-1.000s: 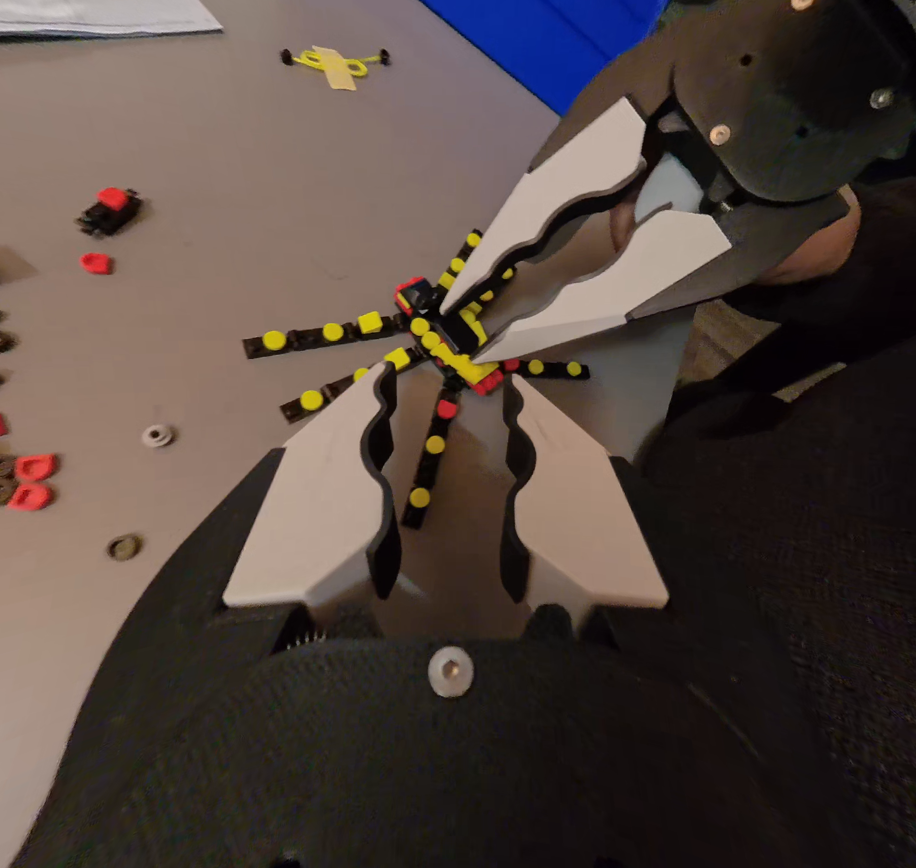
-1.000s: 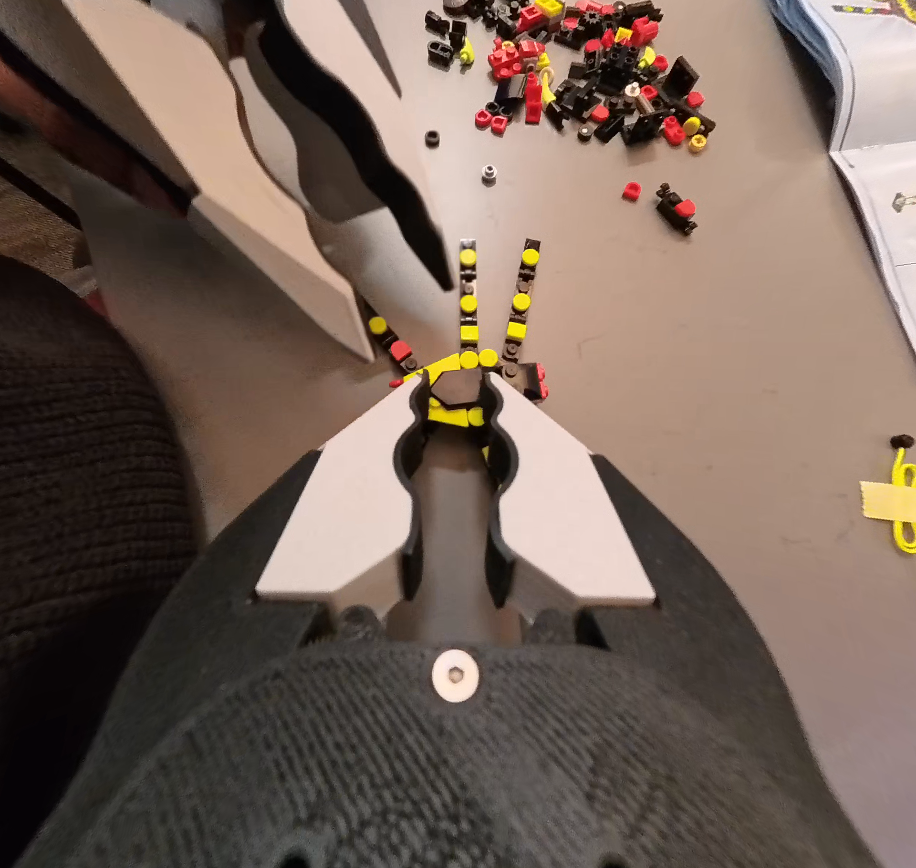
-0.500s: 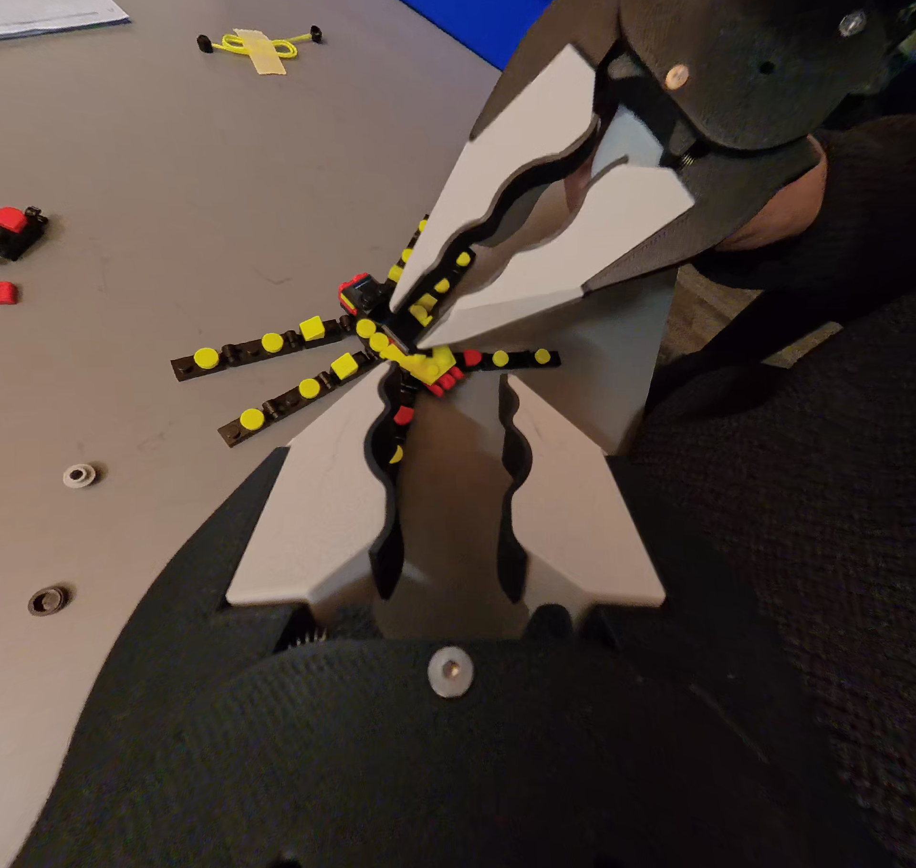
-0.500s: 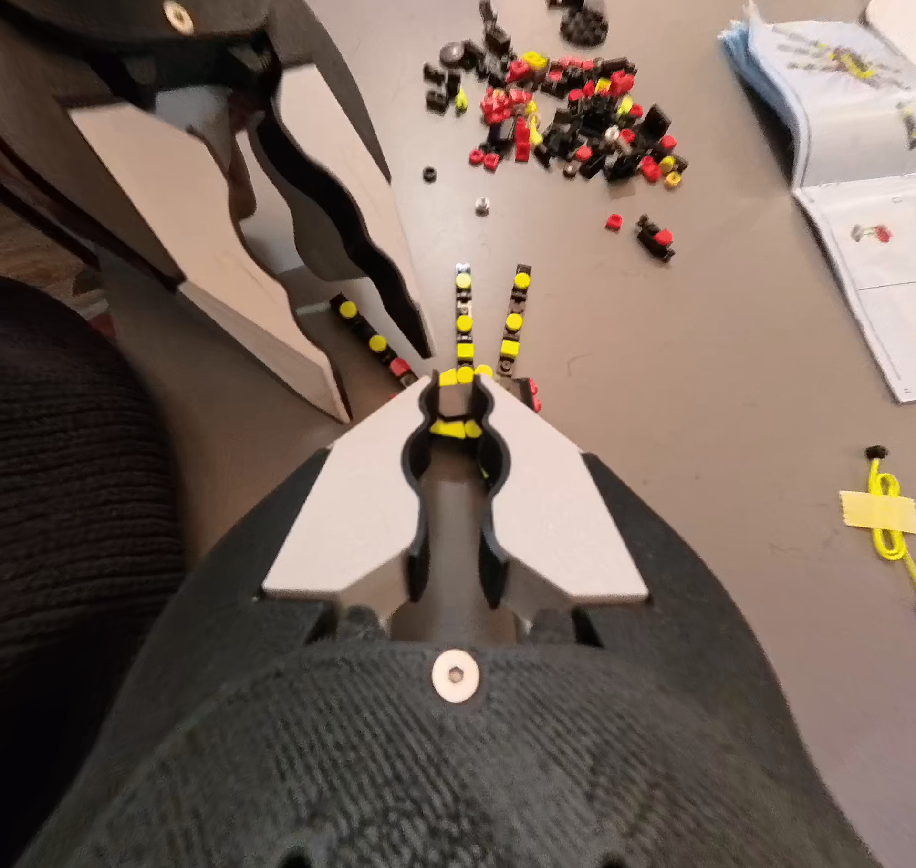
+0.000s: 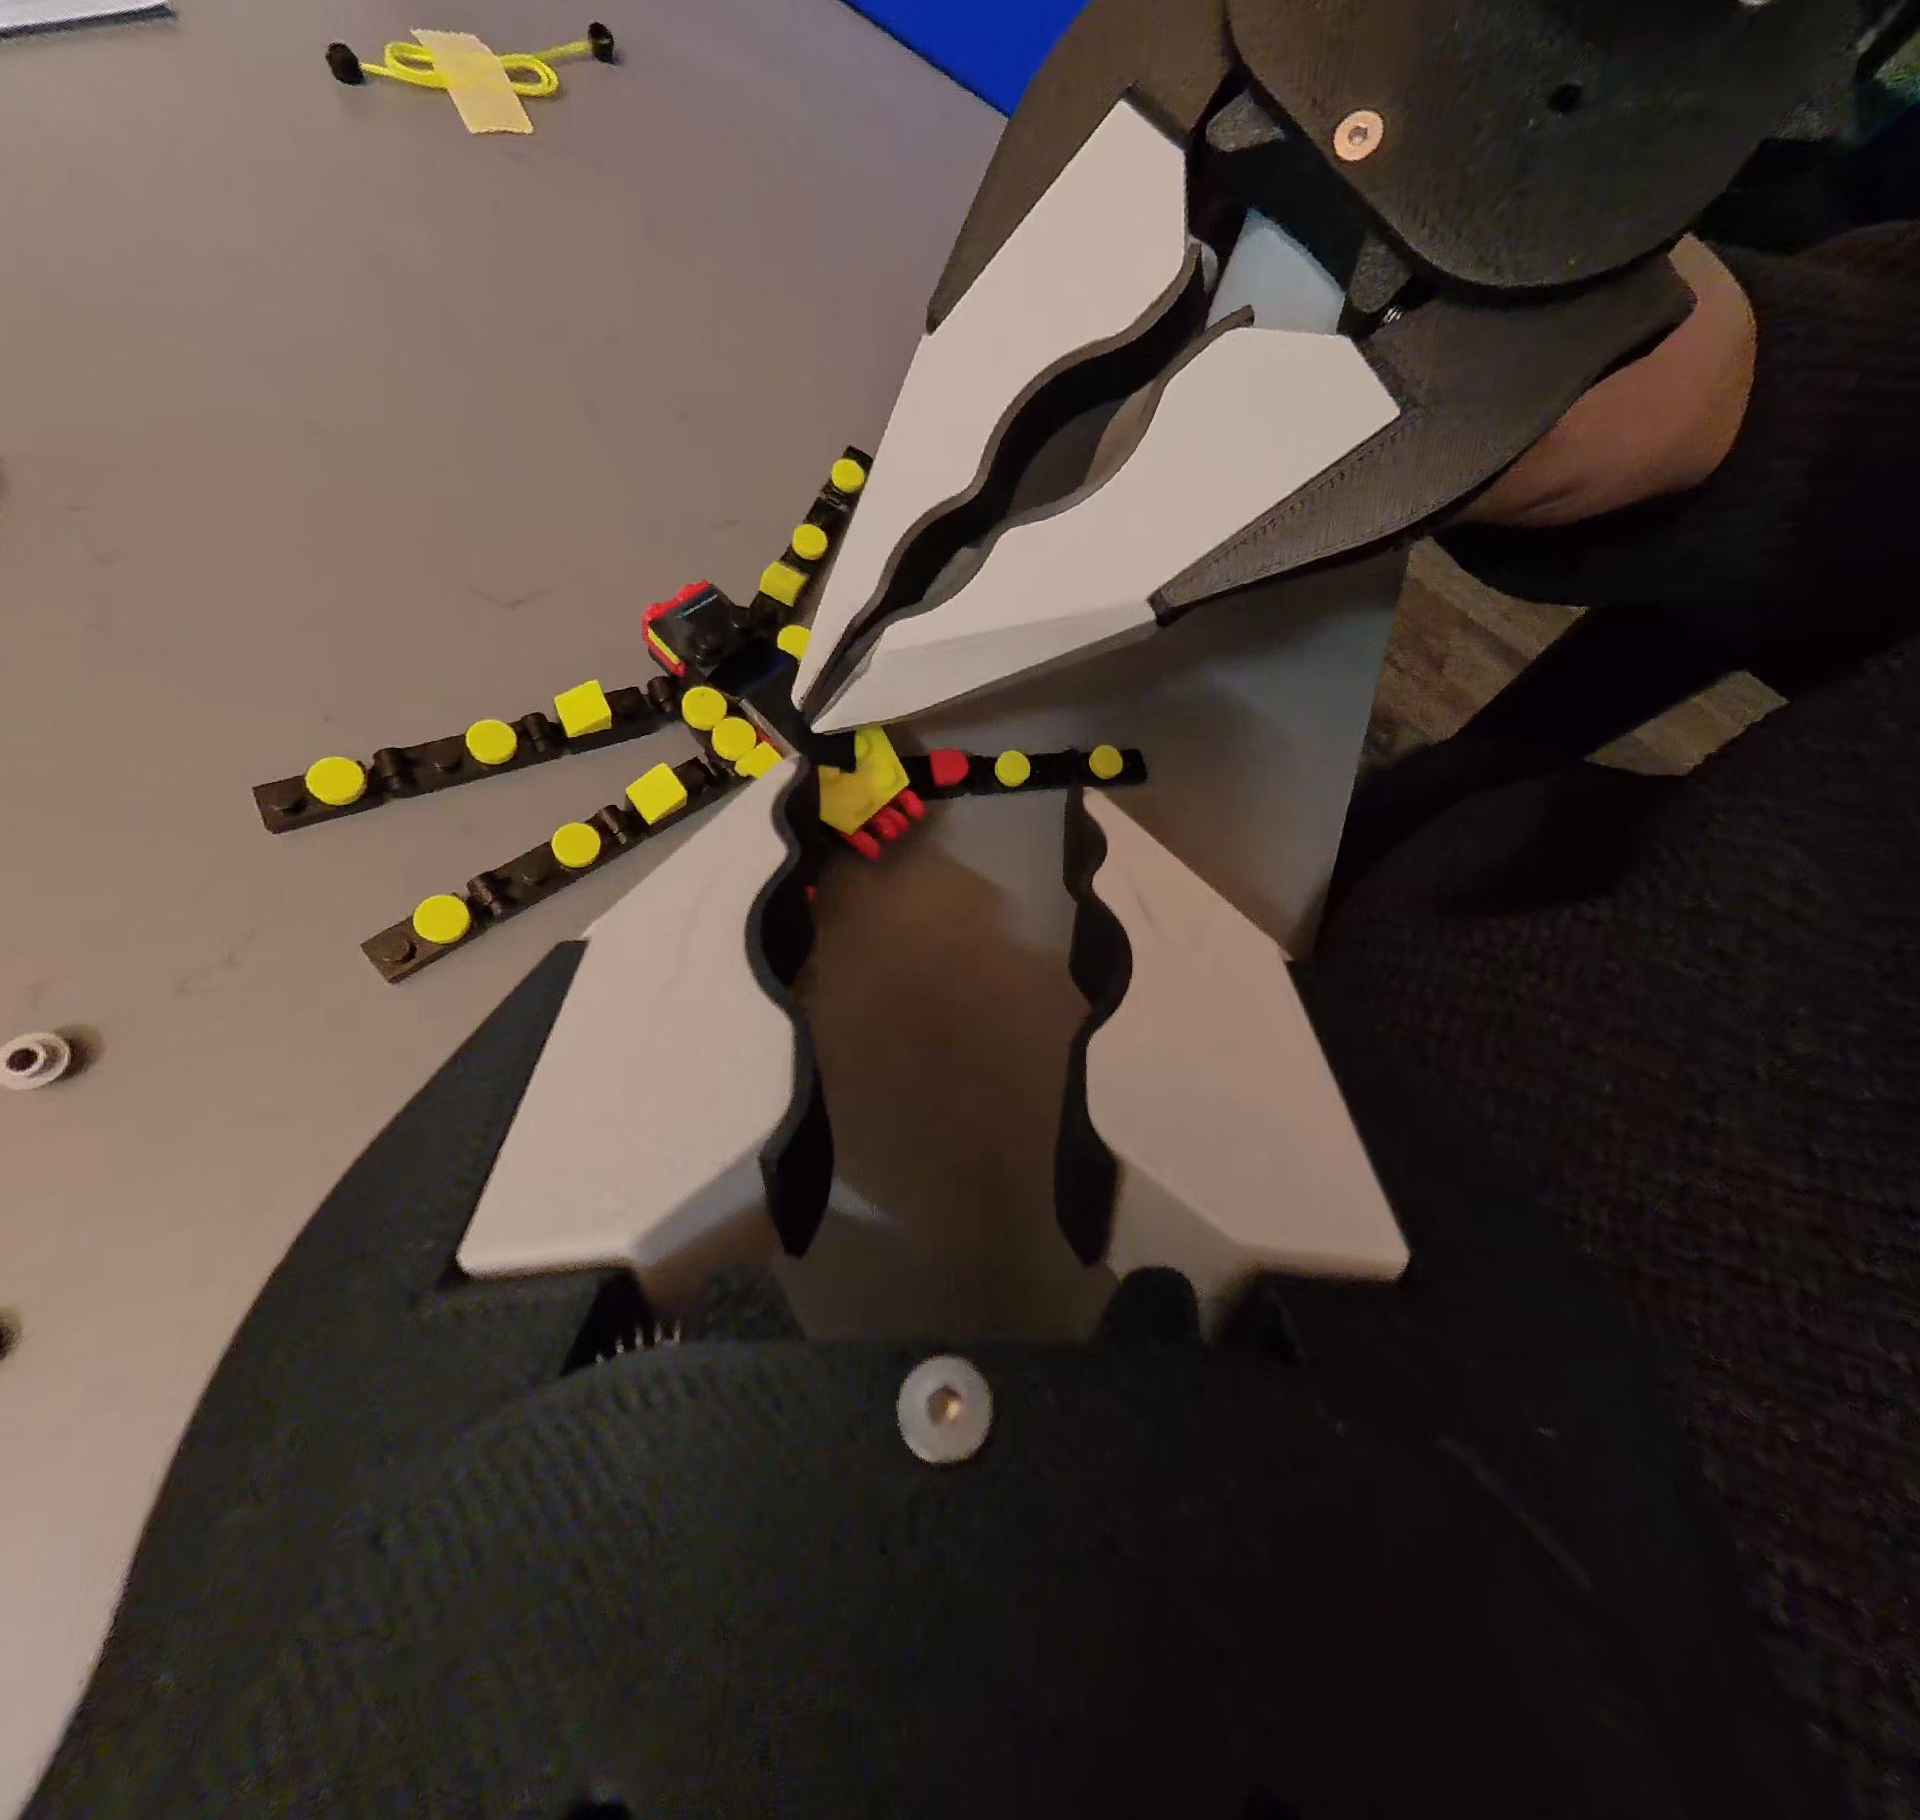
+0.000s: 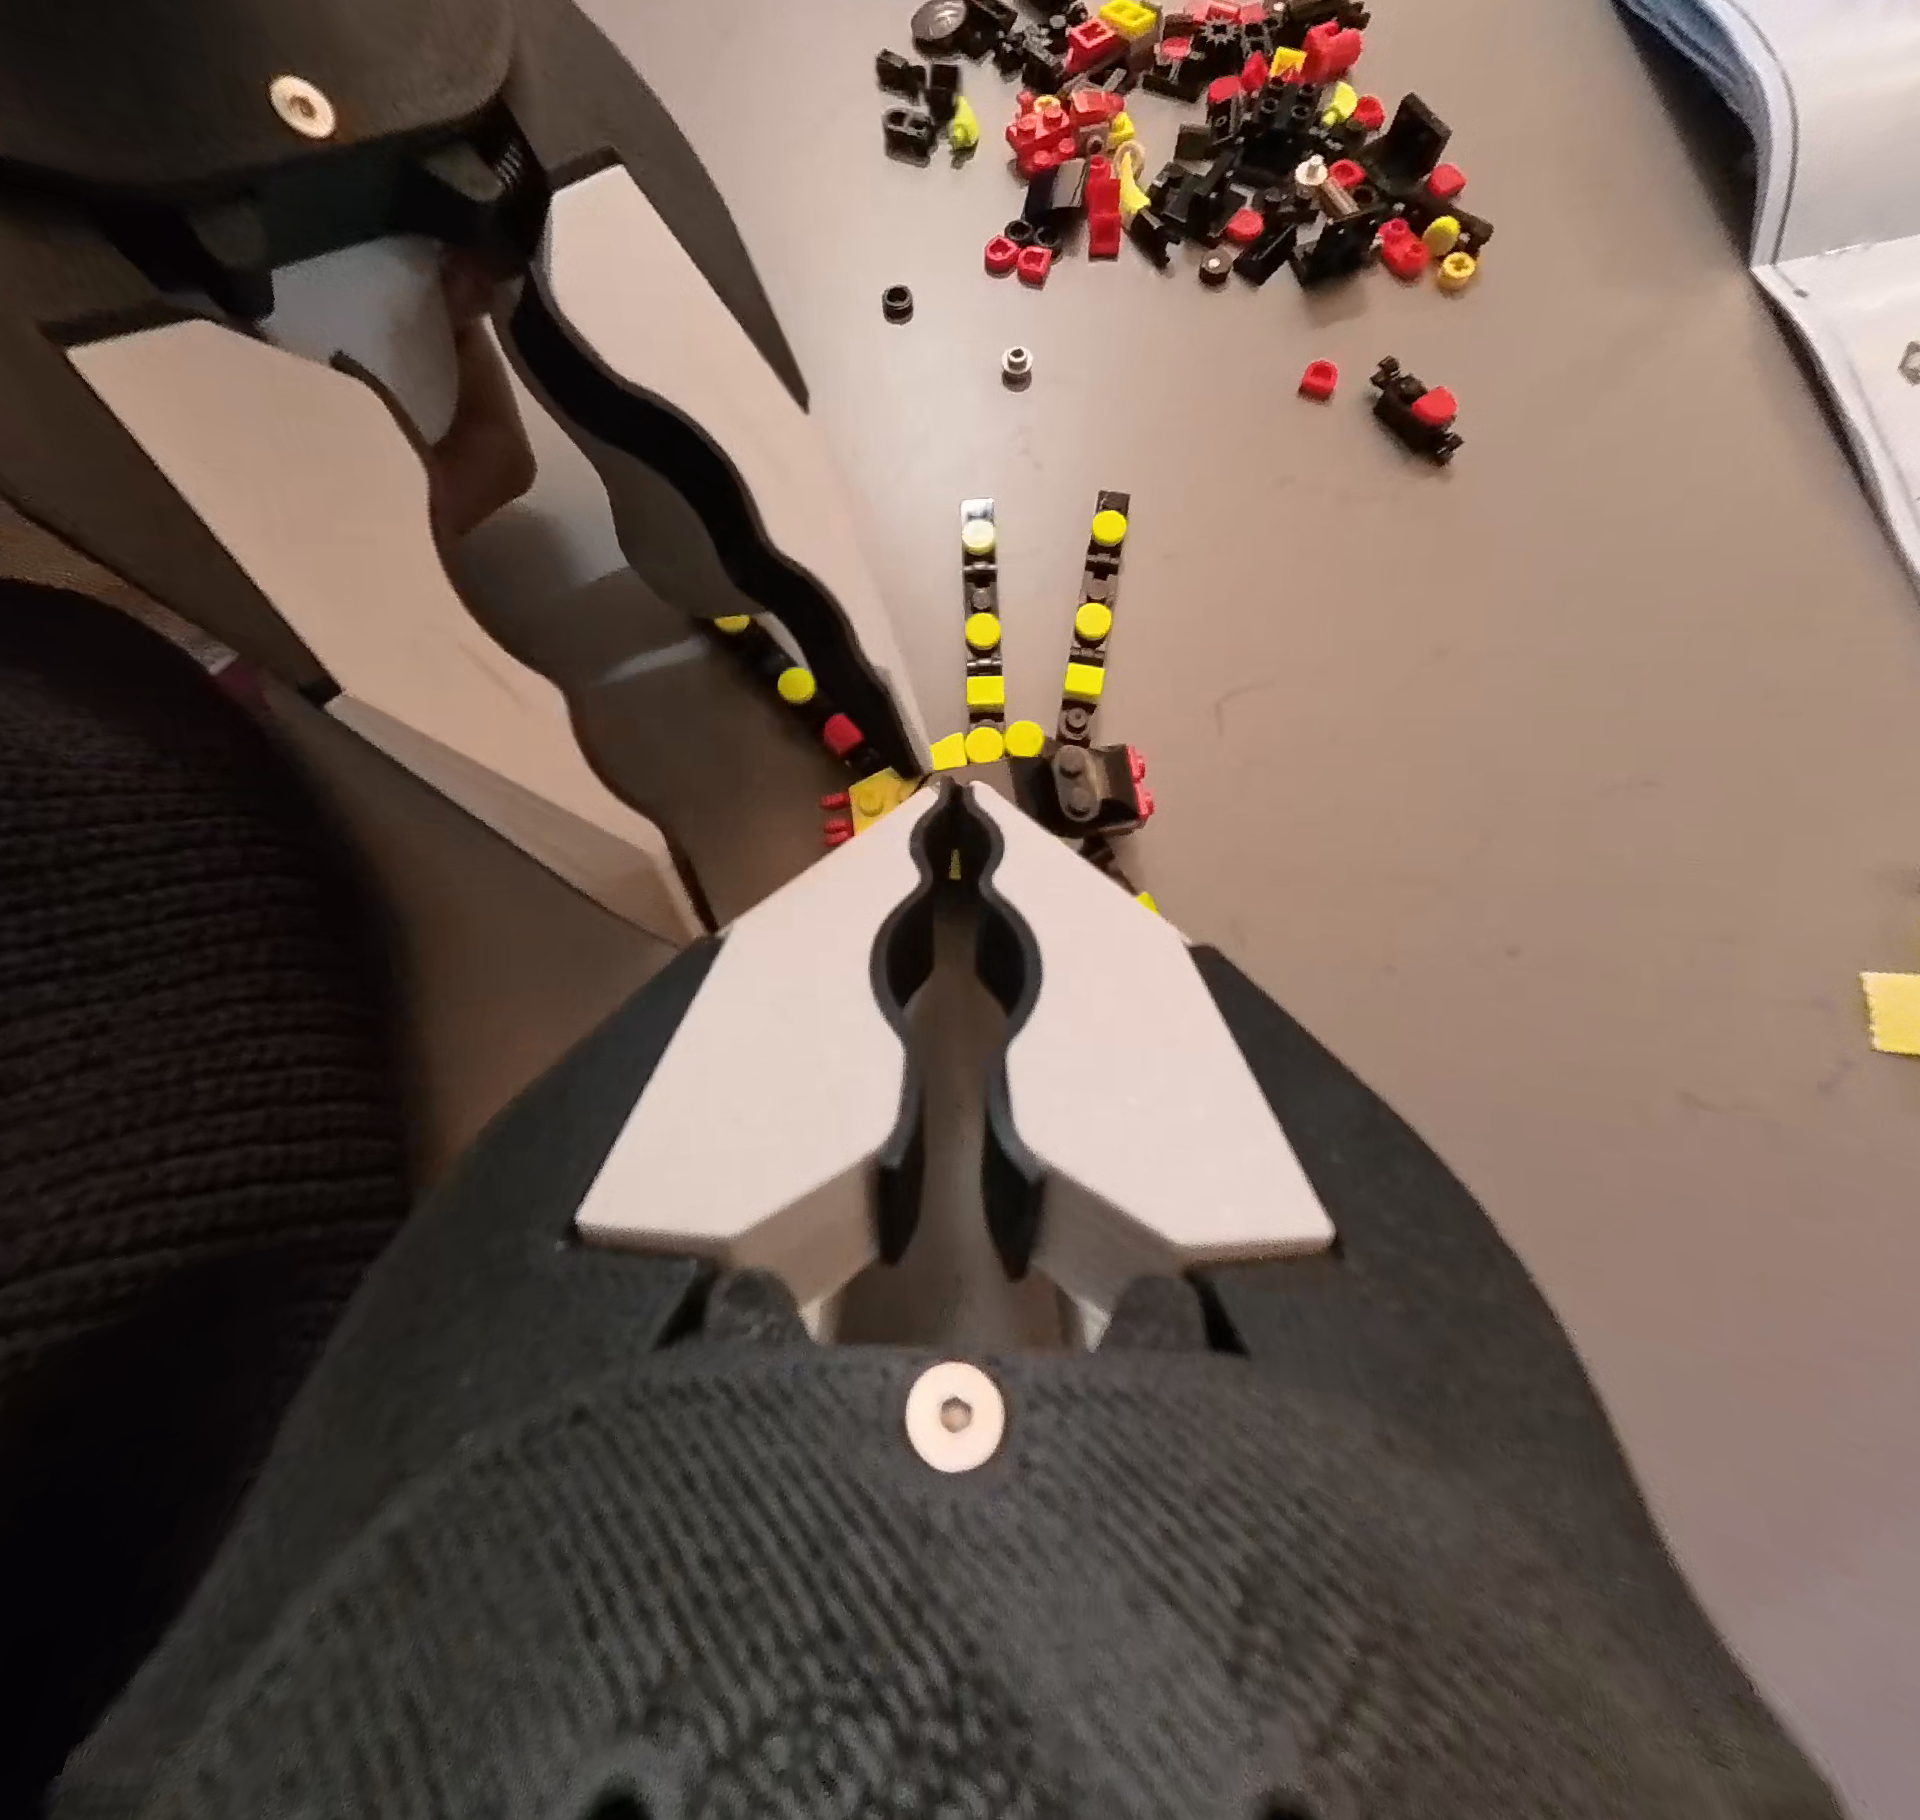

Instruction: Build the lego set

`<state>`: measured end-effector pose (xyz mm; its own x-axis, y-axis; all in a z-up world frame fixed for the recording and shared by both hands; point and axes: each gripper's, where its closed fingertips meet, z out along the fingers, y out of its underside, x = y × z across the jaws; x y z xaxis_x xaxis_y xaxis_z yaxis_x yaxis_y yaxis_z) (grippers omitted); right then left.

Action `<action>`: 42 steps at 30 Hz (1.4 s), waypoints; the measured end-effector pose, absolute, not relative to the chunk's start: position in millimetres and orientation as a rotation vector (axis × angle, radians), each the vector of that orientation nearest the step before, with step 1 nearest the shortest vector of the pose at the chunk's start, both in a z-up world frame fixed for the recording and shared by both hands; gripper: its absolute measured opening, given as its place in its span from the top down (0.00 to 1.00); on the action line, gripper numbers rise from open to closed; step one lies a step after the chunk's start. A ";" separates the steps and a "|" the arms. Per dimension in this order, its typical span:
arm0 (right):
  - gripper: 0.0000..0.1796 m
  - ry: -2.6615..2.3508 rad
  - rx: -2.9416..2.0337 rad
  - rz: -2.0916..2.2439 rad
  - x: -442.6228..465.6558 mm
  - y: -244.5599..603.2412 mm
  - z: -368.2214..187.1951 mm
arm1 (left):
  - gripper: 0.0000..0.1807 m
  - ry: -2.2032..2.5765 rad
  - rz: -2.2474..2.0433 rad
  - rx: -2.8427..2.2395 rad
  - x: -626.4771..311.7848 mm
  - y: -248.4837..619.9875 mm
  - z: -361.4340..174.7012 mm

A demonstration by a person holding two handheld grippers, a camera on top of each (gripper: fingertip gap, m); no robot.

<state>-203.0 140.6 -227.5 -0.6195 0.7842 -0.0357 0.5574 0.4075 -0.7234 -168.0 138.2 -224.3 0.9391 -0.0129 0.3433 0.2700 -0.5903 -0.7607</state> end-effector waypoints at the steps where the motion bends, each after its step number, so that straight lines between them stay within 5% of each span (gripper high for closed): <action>1: 1.00 -2.360 -1.176 1.048 -202.7 140.7 -227.6 | 0.75 -0.196 -0.388 -2.172 -168.5 138.7 -224.4; 8: 1.00 -2.360 -1.129 0.987 -202.8 140.6 -227.6 | 0.88 -0.254 -0.374 -2.195 -173.9 137.0 -227.8; 12: 1.00 -2.297 -1.055 0.946 -208.8 148.9 -219.1 | 0.77 -0.228 -0.437 -2.173 -171.5 133.4 -222.7; 42: 0.85 -2.352 -1.425 1.260 -198.2 159.4 -229.4 | 0.70 -0.249 -0.561 -2.151 -161.9 140.2 -220.5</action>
